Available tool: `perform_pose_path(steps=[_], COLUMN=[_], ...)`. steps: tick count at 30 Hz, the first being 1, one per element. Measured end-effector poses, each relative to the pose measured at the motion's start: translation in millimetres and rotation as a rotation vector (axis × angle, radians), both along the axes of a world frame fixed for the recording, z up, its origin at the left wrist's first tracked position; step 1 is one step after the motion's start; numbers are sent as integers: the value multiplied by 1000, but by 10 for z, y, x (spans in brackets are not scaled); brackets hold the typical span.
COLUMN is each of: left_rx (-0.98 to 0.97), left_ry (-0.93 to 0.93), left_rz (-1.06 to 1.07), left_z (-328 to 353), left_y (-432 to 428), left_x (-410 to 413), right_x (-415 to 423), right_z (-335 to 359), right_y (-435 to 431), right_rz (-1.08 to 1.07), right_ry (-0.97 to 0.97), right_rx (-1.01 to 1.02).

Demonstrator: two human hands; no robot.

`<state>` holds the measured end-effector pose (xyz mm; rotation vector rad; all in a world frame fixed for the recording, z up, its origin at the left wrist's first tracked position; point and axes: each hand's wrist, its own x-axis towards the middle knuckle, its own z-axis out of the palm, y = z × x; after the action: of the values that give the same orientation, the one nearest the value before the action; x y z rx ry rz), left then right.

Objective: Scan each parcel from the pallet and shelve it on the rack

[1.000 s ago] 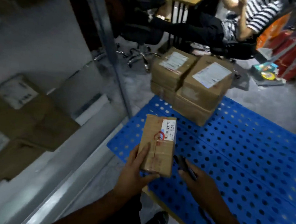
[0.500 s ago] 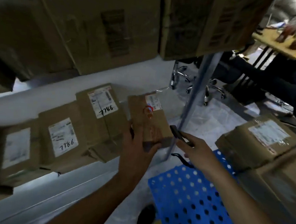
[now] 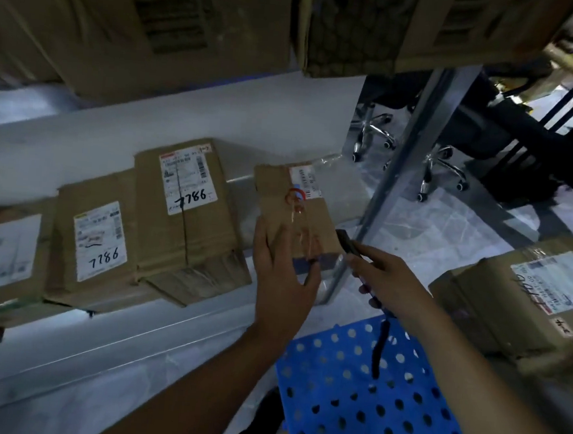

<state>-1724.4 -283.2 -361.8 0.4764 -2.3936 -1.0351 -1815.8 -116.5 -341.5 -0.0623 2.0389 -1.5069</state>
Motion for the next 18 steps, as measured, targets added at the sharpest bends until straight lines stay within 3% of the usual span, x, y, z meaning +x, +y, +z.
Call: perform_pose_path(steps=[4, 6, 9, 13, 18], left_rx=[-32, -144, -383, -505, -508], left_ry=[-152, -249, -322, -493, -612], left_rz=[103, 139, 91, -15, 67], left_z=[-95, -156, -250, -379, -420], left_y=[-156, -178, -195, -368, -490], left_x=[-185, -252, -328, -484, -684], right_x=[-151, -221, -290, -331, -214], right_z=[-85, -127, -199, -271, -244], right_y=[-297, -469, -666, -665, -326], right_rz=[82, 97, 139, 78, 18], right_ry=[38, 48, 62, 68, 33], right_rx=[-43, -27, 10, 8, -17])
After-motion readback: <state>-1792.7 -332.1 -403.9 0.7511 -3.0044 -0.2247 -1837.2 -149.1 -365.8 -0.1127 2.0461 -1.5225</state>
